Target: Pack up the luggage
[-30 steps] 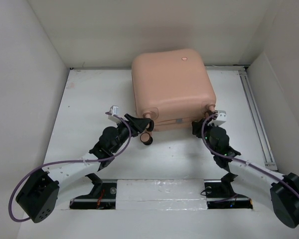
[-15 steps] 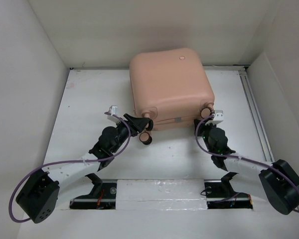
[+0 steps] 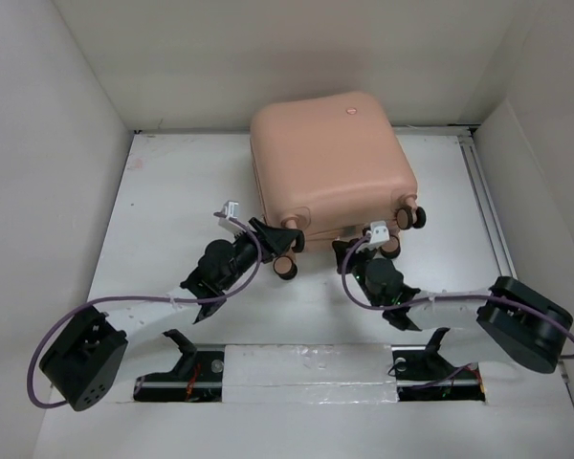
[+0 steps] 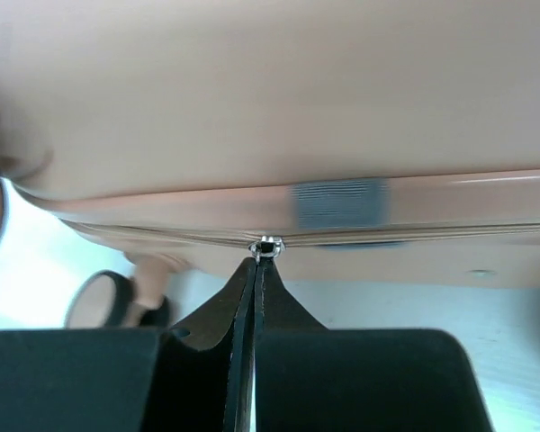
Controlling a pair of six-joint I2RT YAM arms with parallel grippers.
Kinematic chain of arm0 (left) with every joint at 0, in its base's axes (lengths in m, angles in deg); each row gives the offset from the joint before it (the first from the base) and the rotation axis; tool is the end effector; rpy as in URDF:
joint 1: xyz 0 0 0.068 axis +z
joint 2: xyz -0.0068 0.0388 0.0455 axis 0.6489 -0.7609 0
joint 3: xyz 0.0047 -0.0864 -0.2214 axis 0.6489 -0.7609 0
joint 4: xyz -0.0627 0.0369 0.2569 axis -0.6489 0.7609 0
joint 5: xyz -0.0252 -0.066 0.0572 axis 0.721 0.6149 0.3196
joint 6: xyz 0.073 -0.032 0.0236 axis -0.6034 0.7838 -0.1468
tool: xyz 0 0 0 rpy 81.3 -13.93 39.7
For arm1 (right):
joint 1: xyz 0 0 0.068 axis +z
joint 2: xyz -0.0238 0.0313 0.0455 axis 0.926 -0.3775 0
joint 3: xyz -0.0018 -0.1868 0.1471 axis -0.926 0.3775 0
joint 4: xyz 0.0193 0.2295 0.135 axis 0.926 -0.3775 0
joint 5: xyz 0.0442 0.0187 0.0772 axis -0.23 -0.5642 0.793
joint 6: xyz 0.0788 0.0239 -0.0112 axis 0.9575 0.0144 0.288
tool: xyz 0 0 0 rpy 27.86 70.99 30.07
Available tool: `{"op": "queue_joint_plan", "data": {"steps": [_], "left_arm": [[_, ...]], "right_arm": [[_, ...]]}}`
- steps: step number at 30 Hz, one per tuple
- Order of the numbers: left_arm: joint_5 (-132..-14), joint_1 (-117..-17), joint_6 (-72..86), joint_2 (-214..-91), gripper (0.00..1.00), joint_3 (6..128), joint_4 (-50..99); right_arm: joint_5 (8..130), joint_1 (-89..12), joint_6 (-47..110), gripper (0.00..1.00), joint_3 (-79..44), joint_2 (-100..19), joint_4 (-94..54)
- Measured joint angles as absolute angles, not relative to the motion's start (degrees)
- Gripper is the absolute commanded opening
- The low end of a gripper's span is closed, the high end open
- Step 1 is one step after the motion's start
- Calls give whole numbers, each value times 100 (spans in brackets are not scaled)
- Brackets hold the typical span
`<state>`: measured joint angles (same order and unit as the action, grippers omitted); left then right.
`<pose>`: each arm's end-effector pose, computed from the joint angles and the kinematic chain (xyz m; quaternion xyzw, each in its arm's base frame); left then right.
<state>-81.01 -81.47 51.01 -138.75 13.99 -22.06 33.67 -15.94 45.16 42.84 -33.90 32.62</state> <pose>0.2142 -0.1864 0.2028 -0.0855 0.6641 -0.5557 0.4929 0.1979 0.1966 0.1337 -0.0421 0.7408 0.2331 0.6286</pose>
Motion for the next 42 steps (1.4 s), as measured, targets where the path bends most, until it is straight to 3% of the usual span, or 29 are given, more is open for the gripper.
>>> {"op": "queue_joint_plan", "data": {"steps": [11,21,23,24,28,30,32,34,37,39,42], "left_arm": [[-7275,-8226,5459,-14361,0,1646,-2396],[-7893,-8276,5464,-14291,0,1653,-2315],[-8024,-8324,5459,-14291,0,1653,-2315],[-8075,-8342,5446,-14288,0,1659,-2317],[-8234,-8563,5199,-14192,40,1891,-1856],[-8416,-8707,5011,-14076,63,2044,-1423],[-8590,-8738,4845,-13781,68,2107,-1050],[-8809,-8718,4734,-13327,68,2123,-759],[-9303,-8637,4557,-12627,54,2123,-396],[-9600,-8609,4445,-12249,37,2099,-175],[-9797,-8609,4312,-11941,24,1821,-55]], "right_arm": [[4066,-923,4555,0,3526,-4804,4138],[3964,-906,5344,0,2990,-6531,6020],[3946,-906,5467,14,2979,-6594,6116],[3933,-906,5548,34,2997,-6588,6119],[4069,-868,5849,54,3469,-6356,5771],[4296,-674,5849,57,3803,-5801,5605],[4482,-458,5876,59,3943,-5196,5266],[4600,-331,5893,60,3937,-4564,4641],[4571,-228,5932,63,3943,-3762,3673],[4490,-176,5954,67,3945,-3288,2930],[4259,-147,6013,76,3904,-2503,1588]]}}
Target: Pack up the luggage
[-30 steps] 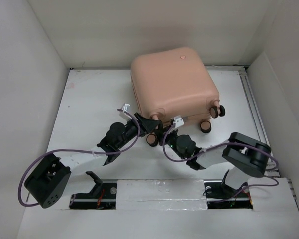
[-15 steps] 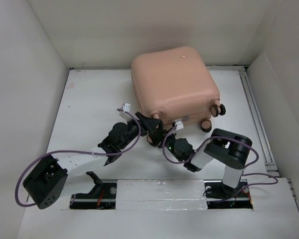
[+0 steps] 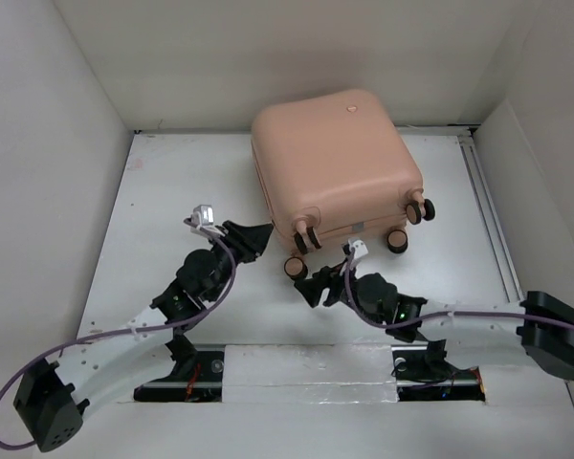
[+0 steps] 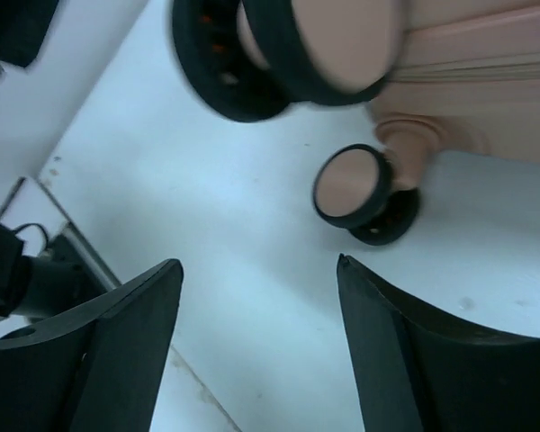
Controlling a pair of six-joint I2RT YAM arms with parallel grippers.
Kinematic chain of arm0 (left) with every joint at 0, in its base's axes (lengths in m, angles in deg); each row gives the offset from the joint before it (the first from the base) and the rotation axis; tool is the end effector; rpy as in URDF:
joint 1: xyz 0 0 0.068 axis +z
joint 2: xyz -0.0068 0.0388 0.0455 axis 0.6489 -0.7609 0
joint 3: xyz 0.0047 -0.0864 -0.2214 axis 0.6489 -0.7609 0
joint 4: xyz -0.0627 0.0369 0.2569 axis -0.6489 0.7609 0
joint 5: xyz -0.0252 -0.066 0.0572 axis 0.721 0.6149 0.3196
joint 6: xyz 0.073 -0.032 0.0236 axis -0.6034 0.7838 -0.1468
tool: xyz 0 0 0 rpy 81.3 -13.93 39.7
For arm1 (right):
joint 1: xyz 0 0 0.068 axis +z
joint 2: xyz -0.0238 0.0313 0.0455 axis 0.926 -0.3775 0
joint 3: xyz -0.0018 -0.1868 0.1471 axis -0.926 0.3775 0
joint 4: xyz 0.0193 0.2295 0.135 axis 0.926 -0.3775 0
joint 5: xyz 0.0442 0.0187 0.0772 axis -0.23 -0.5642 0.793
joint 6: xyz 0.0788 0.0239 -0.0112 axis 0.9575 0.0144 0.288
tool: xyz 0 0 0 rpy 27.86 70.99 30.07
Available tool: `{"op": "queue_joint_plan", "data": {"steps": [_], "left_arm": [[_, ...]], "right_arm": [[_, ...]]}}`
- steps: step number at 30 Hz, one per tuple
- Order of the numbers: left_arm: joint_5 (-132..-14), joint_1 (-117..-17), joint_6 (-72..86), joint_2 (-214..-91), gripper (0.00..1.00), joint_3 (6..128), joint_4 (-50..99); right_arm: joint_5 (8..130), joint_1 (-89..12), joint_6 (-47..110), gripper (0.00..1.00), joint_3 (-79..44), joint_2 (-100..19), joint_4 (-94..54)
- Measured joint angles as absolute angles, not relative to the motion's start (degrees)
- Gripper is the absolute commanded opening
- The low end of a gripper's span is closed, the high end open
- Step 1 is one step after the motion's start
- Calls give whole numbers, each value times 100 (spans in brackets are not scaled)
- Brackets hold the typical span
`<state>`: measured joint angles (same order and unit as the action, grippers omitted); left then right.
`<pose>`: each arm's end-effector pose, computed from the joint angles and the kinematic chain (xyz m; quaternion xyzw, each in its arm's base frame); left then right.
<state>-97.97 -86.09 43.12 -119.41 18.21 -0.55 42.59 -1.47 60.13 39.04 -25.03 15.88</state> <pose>0.1911 -0.1651 0.2613 -0.1235 0.6467 -0.4778 0.5816 0.1353 0.2492 0.1553 -0.1014 0.7596 0.4063 0.4976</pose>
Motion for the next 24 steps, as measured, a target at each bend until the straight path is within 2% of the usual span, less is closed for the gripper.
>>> {"op": "queue_joint_plan", "data": {"steps": [4,5,9,13,19,24], "left_arm": [[-9821,-8762,4150,-12129,23,1270,-47],[-9823,-8904,4113,-12278,27,1170,-55],[-9869,-9538,3910,-13115,32,1019,-208],[-9900,-9675,3695,-13915,32,1172,-536],[-10214,-9747,3350,-14664,48,1723,-984],[-10523,-9850,3193,-15187,49,1887,-1253]], "right_arm": [[3870,-136,6020,88,3432,-1790,-93],[3758,-136,6007,90,3231,-1694,-456],[3428,-182,5906,91,2475,-1493,-1470],[3308,-359,5819,92,2114,-1491,-1953],[3308,-523,5648,96,1823,-1705,-2338],[3323,-600,5493,97,1419,-2221,-2388]]}}
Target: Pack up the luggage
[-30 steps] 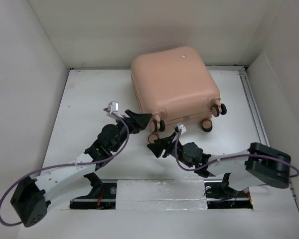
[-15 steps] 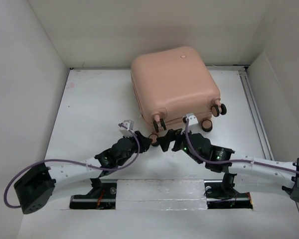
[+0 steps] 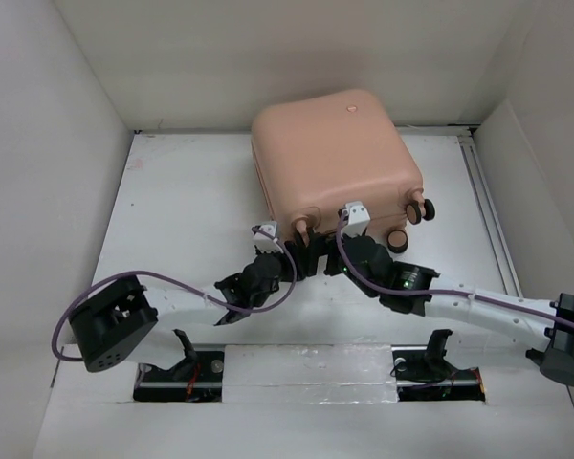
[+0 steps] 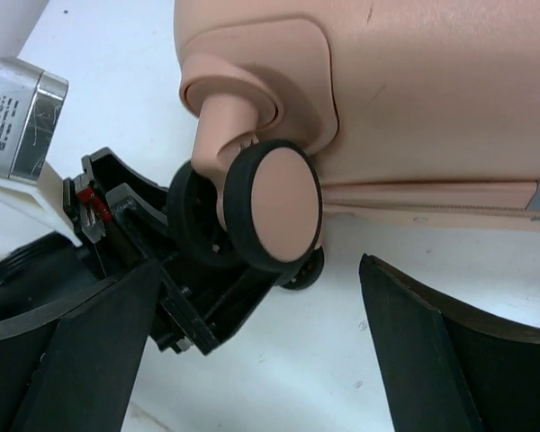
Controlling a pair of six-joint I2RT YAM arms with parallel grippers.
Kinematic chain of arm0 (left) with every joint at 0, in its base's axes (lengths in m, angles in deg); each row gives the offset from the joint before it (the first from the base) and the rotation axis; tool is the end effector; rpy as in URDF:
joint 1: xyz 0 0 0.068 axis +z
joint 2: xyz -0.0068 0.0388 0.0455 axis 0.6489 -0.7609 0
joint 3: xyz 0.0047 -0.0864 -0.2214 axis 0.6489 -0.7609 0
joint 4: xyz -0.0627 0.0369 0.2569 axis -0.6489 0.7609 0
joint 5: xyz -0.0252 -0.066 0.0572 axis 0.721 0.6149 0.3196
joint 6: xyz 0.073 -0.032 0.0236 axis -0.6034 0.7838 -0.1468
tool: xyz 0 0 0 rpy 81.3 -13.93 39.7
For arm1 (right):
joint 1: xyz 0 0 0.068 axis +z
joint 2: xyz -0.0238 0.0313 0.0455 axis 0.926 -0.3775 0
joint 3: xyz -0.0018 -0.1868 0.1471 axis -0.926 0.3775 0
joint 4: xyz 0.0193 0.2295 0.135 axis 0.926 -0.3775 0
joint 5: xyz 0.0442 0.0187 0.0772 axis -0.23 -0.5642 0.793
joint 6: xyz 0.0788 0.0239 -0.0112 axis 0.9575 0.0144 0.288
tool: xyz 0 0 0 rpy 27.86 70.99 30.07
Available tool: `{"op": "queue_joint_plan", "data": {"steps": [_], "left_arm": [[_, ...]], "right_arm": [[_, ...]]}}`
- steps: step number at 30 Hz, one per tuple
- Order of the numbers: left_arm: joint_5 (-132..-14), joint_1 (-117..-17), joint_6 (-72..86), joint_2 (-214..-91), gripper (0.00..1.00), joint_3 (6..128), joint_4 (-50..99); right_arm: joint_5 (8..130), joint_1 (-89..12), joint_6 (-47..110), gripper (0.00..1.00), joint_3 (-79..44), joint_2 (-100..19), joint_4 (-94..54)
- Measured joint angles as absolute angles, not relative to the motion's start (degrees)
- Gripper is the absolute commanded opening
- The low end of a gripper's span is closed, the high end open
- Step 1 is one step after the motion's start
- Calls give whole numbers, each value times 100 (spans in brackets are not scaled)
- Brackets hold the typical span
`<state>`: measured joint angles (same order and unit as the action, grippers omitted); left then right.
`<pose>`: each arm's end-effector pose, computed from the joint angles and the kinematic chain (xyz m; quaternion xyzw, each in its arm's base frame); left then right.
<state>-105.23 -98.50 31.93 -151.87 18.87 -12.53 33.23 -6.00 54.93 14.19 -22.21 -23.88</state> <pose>0.1857 -0.2416 0.1469 0.0110 0.7703 -0.3436 0.5370 0.1718 0.2470 0.2403 -0.0900 0.8134 0.2425 0.5210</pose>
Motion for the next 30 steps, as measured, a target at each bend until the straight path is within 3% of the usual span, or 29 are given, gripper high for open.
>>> {"op": "queue_joint_plan", "data": {"steps": [5,7,13,17,18,21,30], "left_arm": [[-10992,-9854,3129,-15488,49,1989,-1598],[-11198,-9859,3129,-15525,44,1998,-1725],[-11830,-10021,3101,-15733,38,2007,-2164],[-12105,-10134,3048,-15982,29,2007,-2584],[-12144,-10147,3038,-16039,16,2007,-2693],[-12216,-10152,2985,-16218,0,2007,-2859],[-12262,-10152,2909,-16258,0,1904,-3131]], "right_arm": [[3323,-735,5406,93,1224,-2470,-2390],[3325,-799,5382,91,1209,-2470,-2388],[3441,-995,5379,74,1202,-2437,-2368],[3583,-1124,5386,81,1202,-2380,-2362],[3614,-1137,5368,85,1198,-2376,-2355],[3704,-1161,5338,87,1161,-2396,-2362],[3907,-1161,5292,91,698,-2997,-2318]]}}
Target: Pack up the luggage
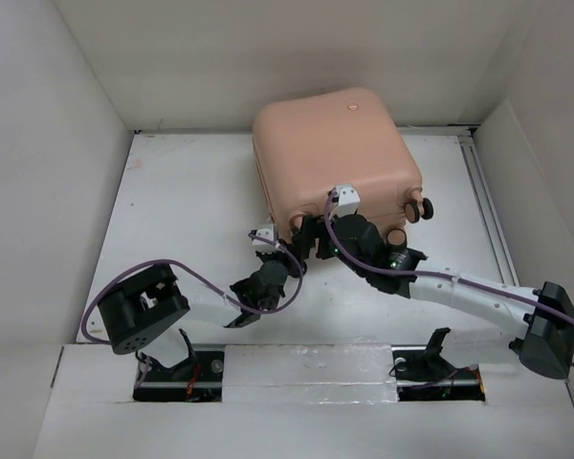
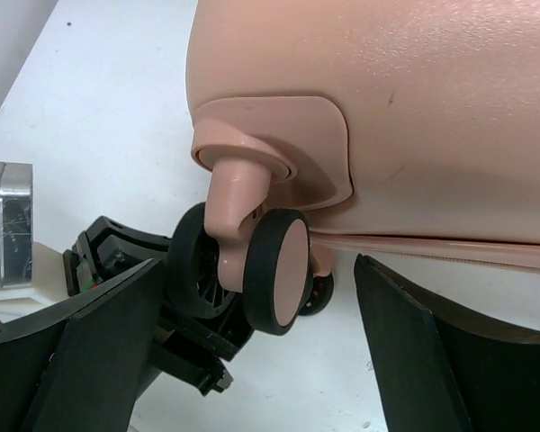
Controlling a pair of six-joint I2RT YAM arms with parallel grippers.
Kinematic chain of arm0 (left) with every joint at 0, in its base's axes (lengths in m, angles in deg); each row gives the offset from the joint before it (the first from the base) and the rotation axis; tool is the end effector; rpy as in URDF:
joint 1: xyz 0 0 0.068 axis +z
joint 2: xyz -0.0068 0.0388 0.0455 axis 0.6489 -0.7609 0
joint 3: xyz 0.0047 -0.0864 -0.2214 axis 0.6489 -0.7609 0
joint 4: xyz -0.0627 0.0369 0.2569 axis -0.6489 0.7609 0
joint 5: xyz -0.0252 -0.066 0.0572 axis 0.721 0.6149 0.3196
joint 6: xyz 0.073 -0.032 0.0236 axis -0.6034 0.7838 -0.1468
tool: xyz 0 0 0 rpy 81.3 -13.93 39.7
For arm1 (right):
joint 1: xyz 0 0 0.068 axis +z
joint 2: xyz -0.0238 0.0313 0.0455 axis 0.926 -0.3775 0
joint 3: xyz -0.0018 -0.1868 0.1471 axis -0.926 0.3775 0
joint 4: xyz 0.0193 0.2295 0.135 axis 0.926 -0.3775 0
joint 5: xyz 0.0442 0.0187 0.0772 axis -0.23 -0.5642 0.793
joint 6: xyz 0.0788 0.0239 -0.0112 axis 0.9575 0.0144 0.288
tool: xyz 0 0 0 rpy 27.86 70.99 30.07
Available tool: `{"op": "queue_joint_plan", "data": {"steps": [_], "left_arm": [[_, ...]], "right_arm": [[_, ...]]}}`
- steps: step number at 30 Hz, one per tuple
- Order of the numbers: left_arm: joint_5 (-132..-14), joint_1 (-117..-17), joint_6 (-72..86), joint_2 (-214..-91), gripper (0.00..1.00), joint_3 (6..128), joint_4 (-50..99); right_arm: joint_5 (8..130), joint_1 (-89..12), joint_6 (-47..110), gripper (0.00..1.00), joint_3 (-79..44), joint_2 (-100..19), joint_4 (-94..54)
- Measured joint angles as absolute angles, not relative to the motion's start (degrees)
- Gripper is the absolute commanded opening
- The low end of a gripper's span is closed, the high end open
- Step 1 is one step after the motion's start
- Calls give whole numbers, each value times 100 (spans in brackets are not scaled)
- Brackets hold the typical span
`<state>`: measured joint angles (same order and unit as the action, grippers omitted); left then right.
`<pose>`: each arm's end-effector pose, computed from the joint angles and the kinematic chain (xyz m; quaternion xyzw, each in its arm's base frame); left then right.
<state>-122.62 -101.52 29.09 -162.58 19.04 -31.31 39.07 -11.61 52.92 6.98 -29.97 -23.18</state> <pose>0.1891 -0.2425 0.1399 -0.0756 0.7195 -0.2969 0.6232 0.2069 0.2586 0.2493 -0.0930 0.8176 0.2430 0.5136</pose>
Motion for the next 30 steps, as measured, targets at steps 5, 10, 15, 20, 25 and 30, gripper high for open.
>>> {"op": "queue_joint_plan", "data": {"steps": [5,10,15,20,25,30], "left_arm": [[-12282,-10150,2909,-16229,0,1843,-3249],[-12282,-10150,2909,-16229,0,1841,-3257],[-12276,-10147,2911,-16229,0,1832,-3262],[-12289,-10108,2939,-16190,0,1801,-3255],[-12079,-9931,3083,-15989,0,1720,-3069],[-12015,-9822,3225,-15565,0,1677,-2593]], "right_arm": [[3972,-1161,5275,93,448,-3344,-2408],[3924,-1161,5275,79,175,-3703,-2570],[3754,-1161,5290,60,-157,-4109,-2768],[3590,-1179,5406,6,-277,-4129,-2830],[3769,-1275,5436,0,-6,-3873,-2668],[4112,-1533,5344,0,496,-3235,-2690]]}}
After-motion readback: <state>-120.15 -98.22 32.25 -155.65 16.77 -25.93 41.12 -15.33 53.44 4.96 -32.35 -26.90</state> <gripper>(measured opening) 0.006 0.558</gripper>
